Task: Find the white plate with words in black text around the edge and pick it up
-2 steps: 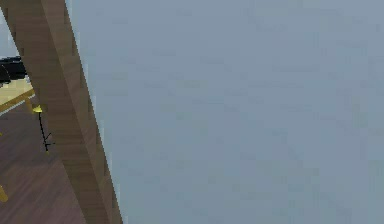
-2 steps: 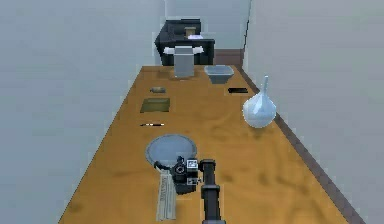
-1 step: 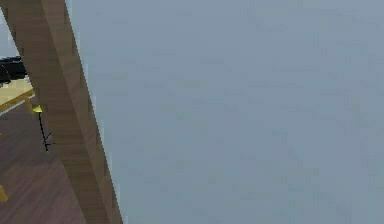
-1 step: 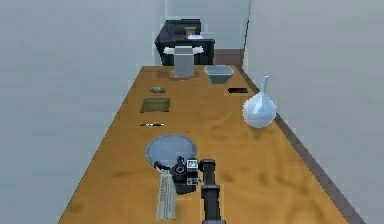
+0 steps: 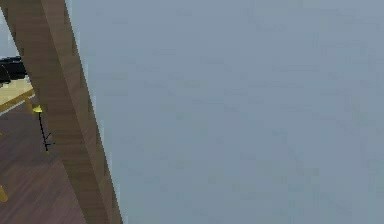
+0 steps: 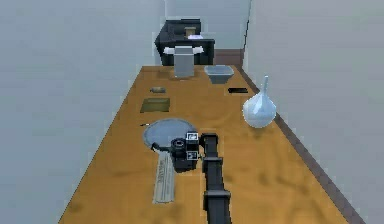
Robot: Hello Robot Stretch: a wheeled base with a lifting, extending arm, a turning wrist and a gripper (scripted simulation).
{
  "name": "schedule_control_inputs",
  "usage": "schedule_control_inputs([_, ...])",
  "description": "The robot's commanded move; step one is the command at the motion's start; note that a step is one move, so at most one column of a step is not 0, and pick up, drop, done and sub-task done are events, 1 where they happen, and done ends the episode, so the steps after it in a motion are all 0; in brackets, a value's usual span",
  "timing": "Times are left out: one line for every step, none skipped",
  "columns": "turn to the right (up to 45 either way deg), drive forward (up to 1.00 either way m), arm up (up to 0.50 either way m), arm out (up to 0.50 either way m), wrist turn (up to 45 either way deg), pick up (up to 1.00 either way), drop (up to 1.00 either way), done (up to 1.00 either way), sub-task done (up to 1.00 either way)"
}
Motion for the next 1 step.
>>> schedule_control_inputs([0.0,0.00,0.00,0.00,0.0,0.00,0.00,1.00,0.00])
